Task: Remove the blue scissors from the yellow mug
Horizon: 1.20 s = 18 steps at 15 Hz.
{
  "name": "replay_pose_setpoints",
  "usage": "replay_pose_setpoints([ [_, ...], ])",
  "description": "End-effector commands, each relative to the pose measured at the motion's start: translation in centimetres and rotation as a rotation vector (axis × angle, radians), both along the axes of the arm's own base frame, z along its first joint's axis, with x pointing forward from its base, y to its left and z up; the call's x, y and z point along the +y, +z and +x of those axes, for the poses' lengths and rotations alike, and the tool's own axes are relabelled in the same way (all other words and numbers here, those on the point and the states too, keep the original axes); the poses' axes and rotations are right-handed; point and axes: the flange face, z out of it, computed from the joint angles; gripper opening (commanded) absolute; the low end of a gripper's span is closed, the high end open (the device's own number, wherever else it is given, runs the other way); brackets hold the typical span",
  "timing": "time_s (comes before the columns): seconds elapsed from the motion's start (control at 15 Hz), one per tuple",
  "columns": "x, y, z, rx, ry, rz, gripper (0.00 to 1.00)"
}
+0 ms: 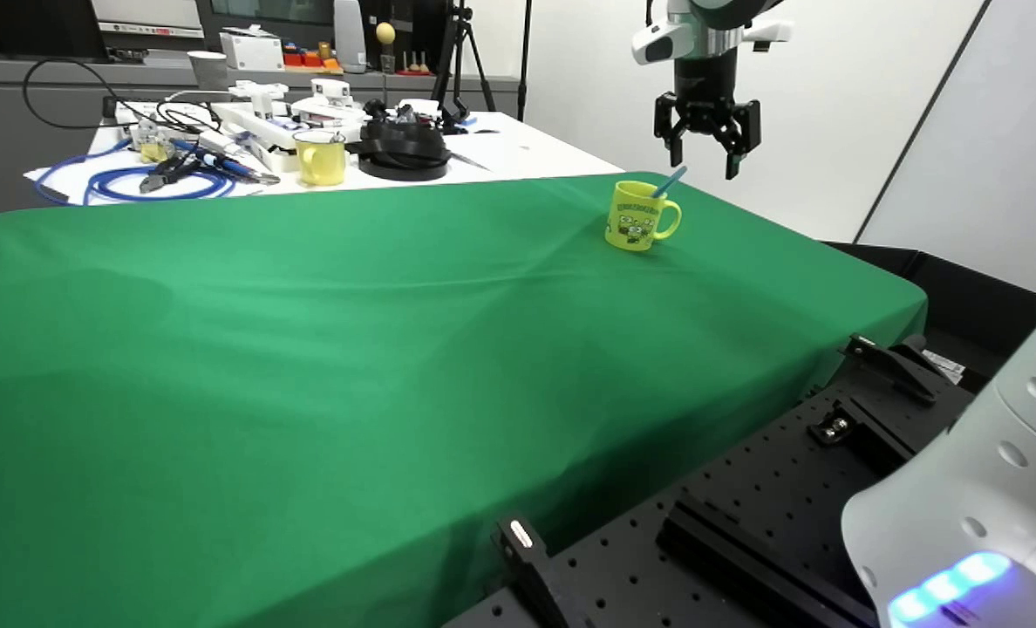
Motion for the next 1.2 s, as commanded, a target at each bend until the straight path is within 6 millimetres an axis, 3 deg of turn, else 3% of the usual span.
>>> replay_pose_setpoints([
  [0.0, -0.18, -0.39, -0.05, -0.001, 0.001, 0.014, 1.00],
  [0.4, 0.03, -0.89, -0.02, 0.006, 0.005, 0.015, 1.00],
  [0.47, 0.05, -0.93, 0.00, 0.006, 0.008, 0.015, 0.75],
  [0.6, 0.12, -0.93, 0.01, 0.005, 0.009, 0.012, 0.68],
  [1.13, 0.16, -0.75, 0.11, -0.008, 0.014, 0.019, 0.12],
])
